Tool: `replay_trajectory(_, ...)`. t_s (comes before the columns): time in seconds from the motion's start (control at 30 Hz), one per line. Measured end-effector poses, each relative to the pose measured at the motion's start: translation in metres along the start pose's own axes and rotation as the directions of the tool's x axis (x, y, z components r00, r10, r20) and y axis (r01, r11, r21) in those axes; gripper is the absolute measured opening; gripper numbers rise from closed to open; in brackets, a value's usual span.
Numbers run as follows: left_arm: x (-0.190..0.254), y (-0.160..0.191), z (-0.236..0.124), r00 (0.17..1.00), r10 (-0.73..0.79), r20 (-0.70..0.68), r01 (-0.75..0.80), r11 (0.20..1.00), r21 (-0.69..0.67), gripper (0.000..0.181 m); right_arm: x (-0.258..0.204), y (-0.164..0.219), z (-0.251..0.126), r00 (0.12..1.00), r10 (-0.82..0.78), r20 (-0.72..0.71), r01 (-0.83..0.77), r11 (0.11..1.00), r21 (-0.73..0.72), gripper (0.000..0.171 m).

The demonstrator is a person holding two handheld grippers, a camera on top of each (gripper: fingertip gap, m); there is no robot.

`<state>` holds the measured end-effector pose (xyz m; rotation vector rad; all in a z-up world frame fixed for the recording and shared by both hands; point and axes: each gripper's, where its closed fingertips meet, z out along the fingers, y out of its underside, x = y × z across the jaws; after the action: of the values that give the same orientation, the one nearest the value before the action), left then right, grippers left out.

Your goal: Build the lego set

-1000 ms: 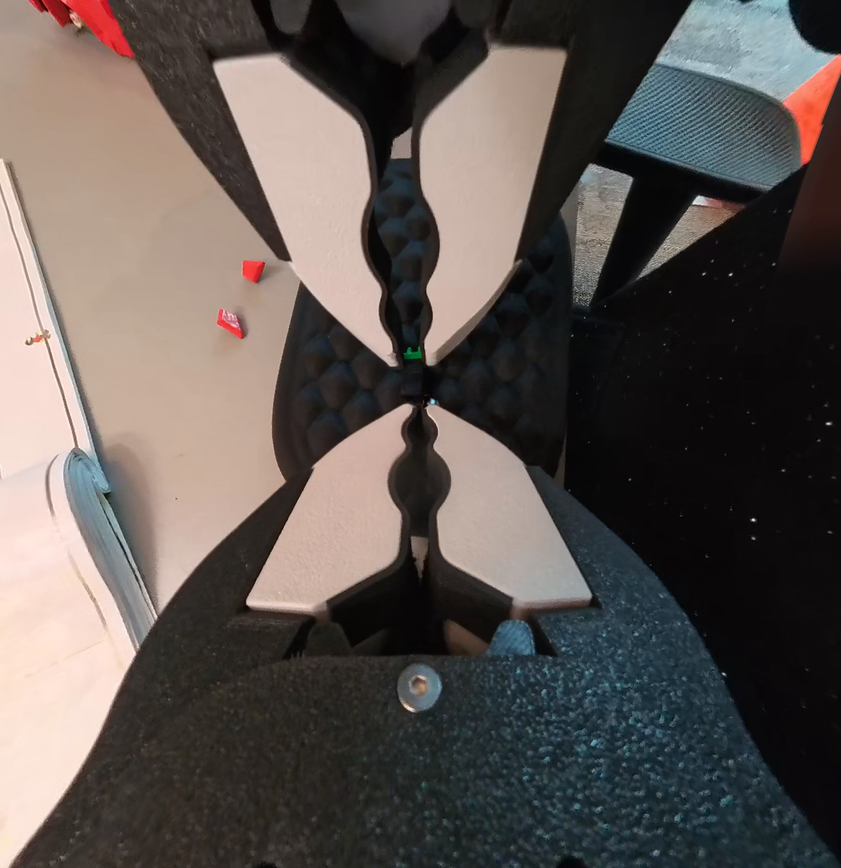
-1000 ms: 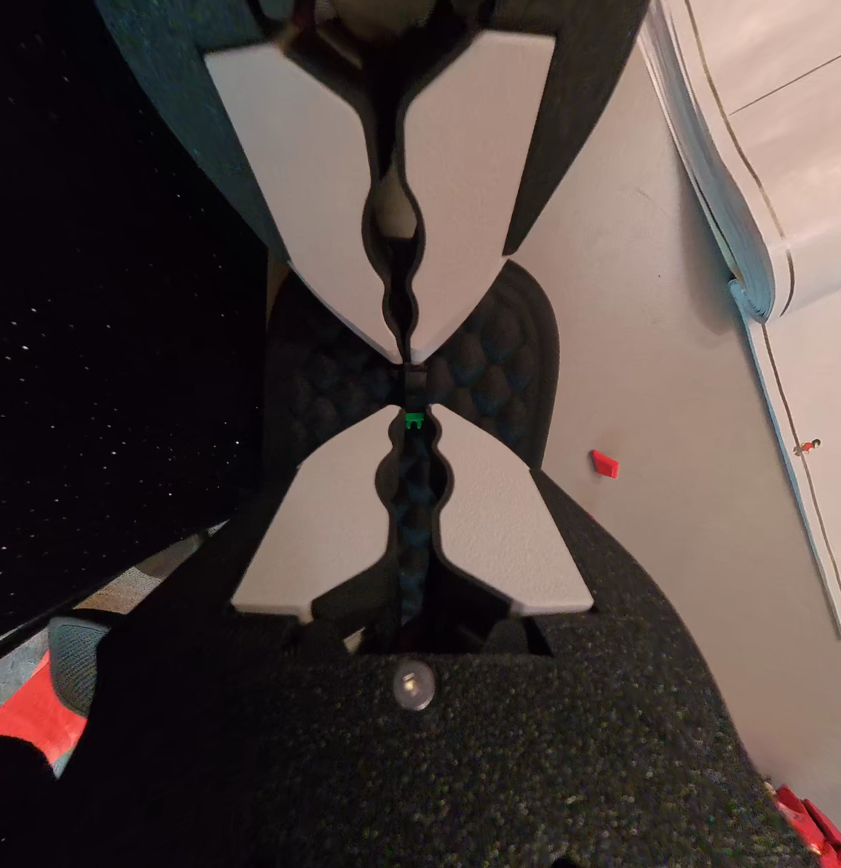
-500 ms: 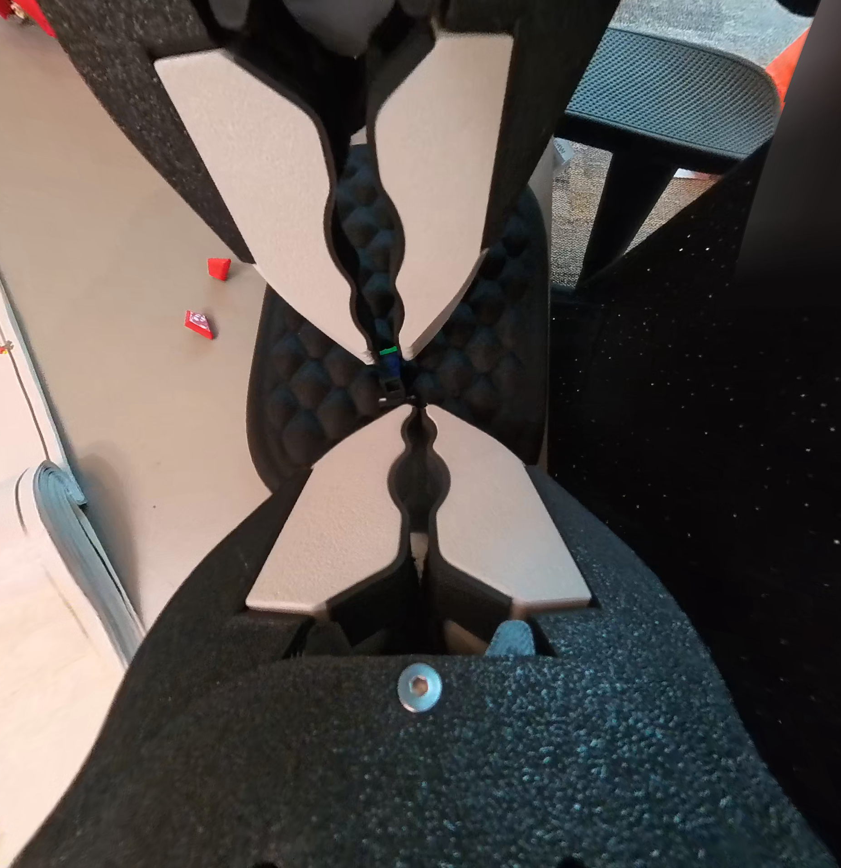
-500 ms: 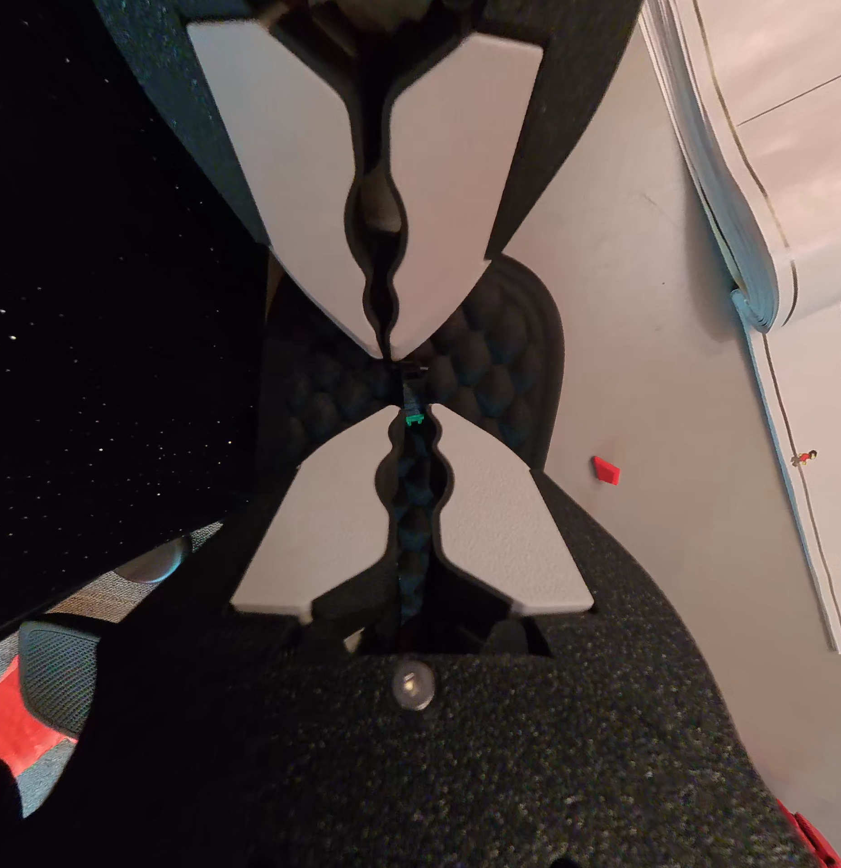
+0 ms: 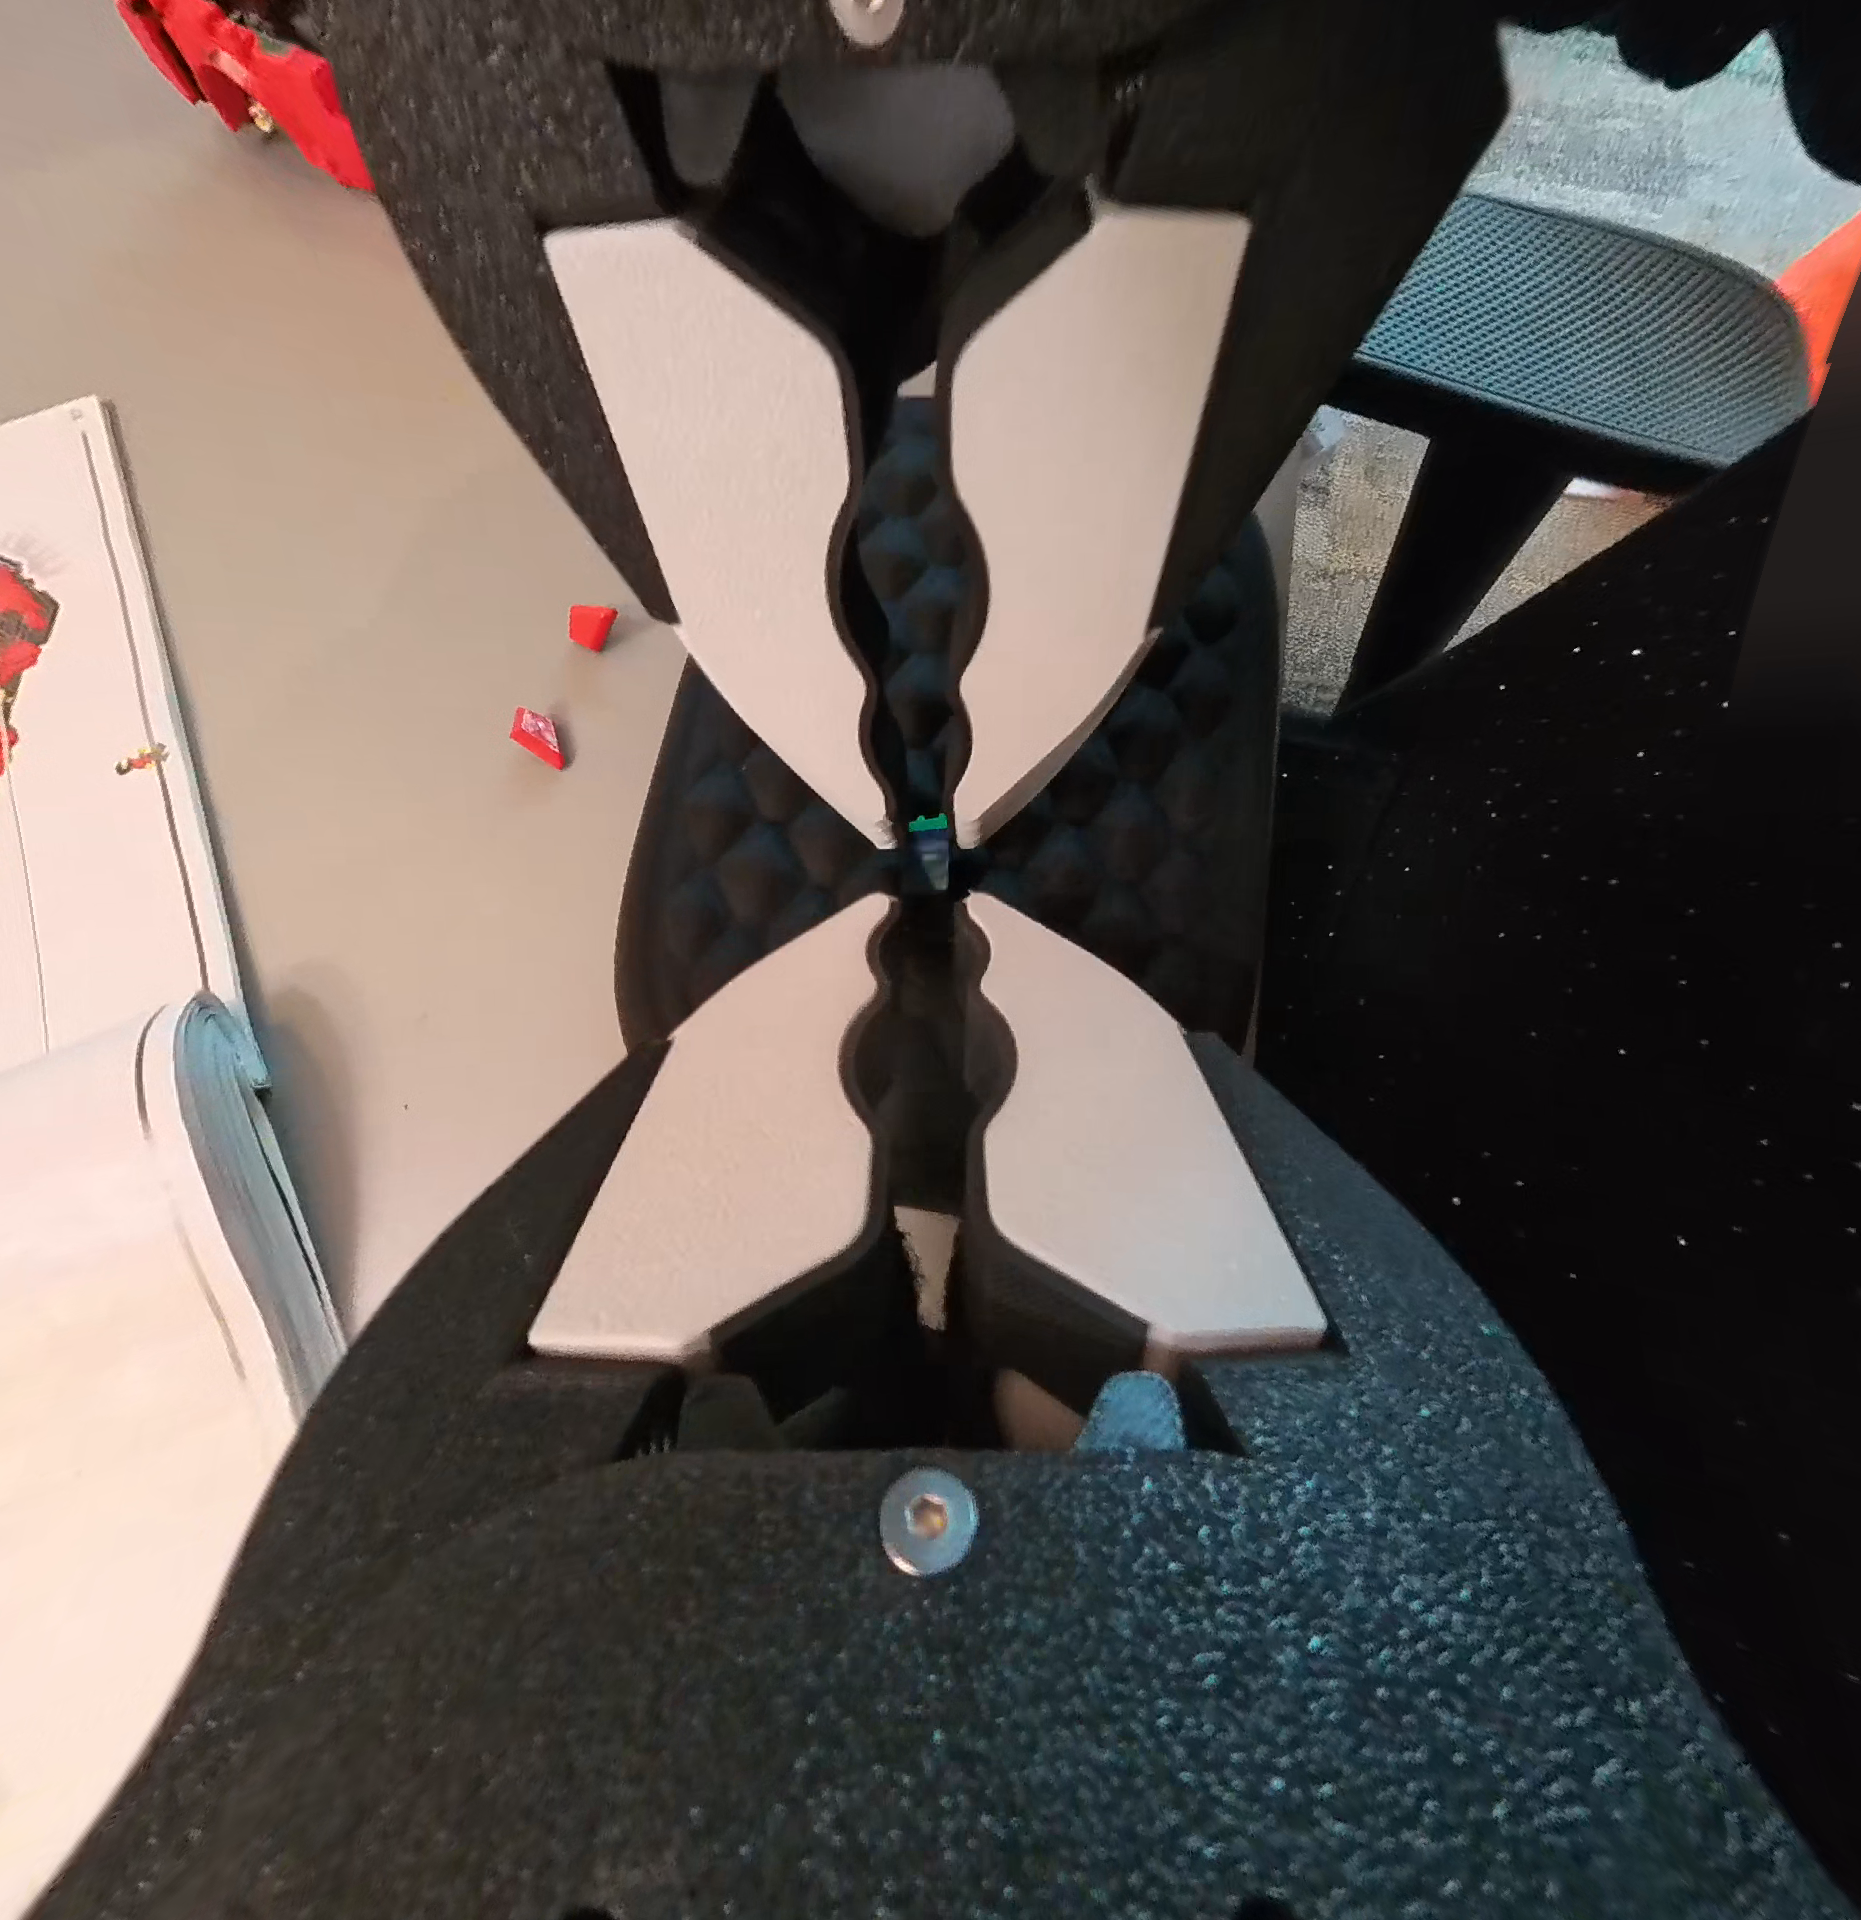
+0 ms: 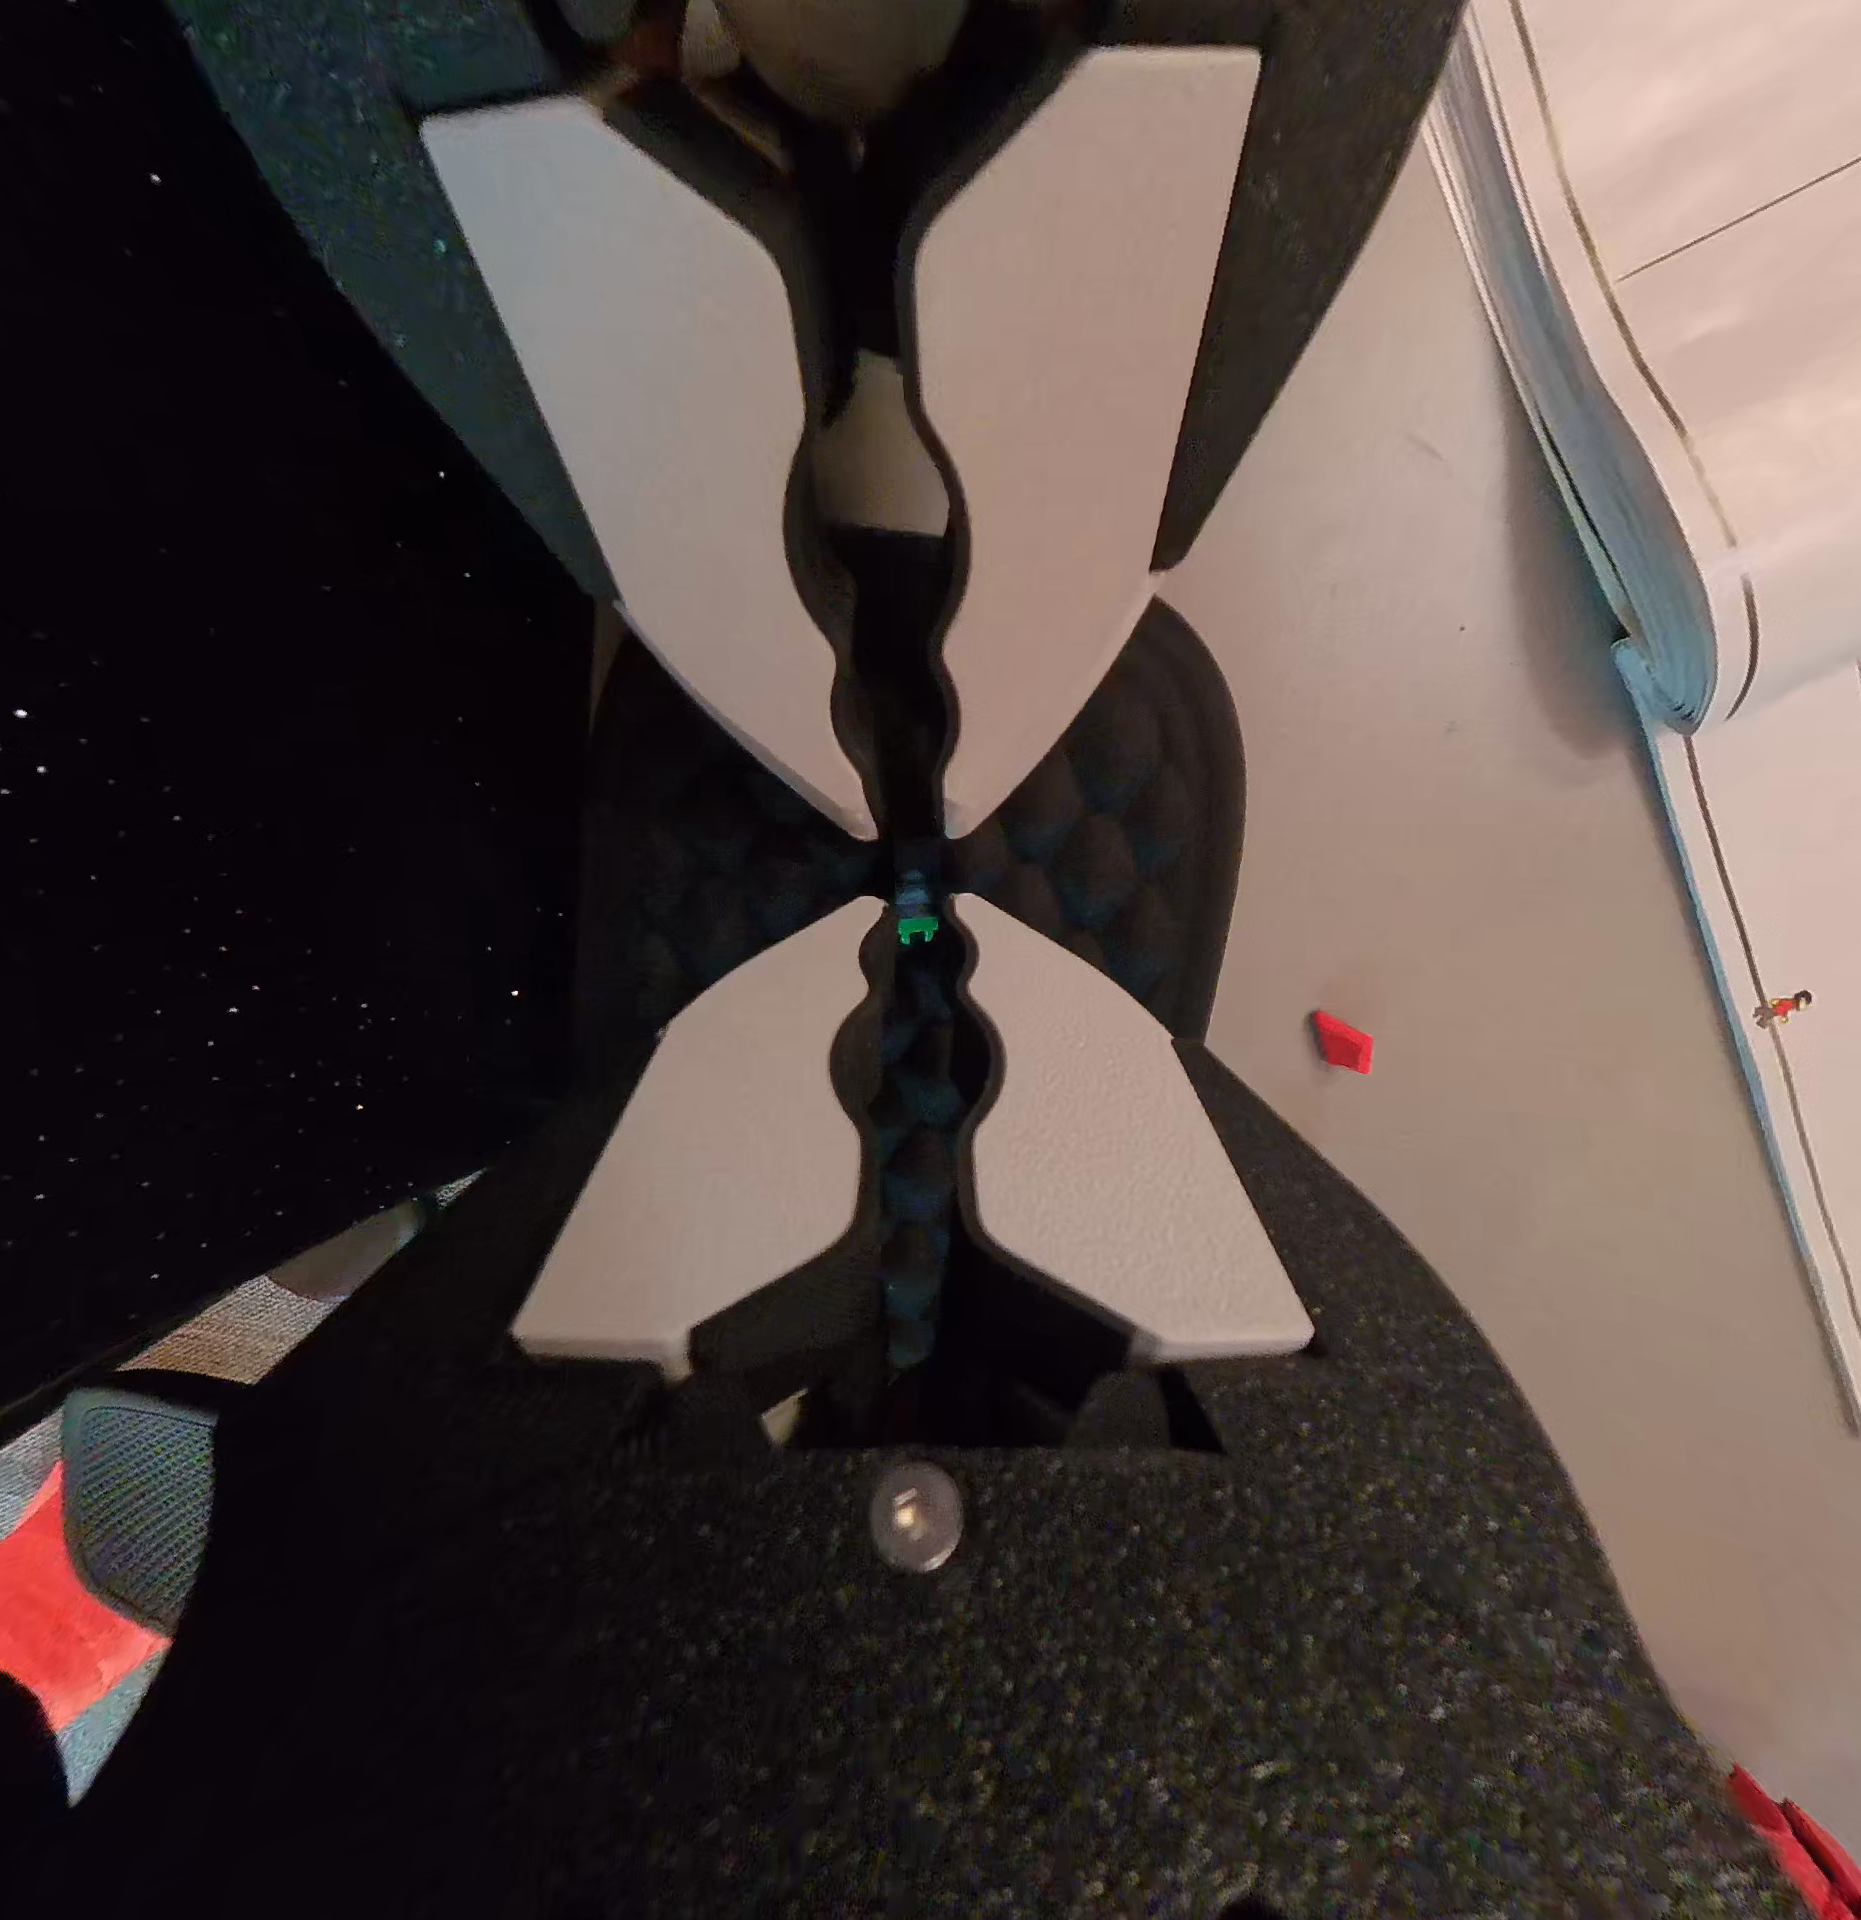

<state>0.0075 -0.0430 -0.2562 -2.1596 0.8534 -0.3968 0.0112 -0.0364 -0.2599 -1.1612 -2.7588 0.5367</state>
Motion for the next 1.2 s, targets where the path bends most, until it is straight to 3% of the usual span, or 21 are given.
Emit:
replay_trajectory(0.47,0.000,0.009,0.003,0.999,0.003,-0.045,-0.003,1.000,0.005,0.007,-0.002,-0.003,0.003,0.999,0.023,0.030,-0.025,0.998,0.063,0.008)
replay_trajectory(0.6,-0.001,0.010,0.001,0.999,-0.005,-0.039,0.005,1.000,0.005,0.007,0.003,-0.008,0.002,1.000,0.011,-0.005,-0.010,0.995,0.100,0.022)
replay_trajectory(0.77,-0.002,0.011,0.002,1.000,0.009,-0.021,-0.009,1.000,-0.010,0.007,0.000,-0.009,0.010,1.000,-0.024,-0.016,0.025,0.996,0.090,0.009)
replay_trajectory(1.2,-0.001,0.014,0.005,0.995,0.096,-0.020,-0.097,0.994,-0.046,0.008,0.000,-0.006,0.016,0.999,-0.022,-0.028,0.024,0.997,0.074,0.009)
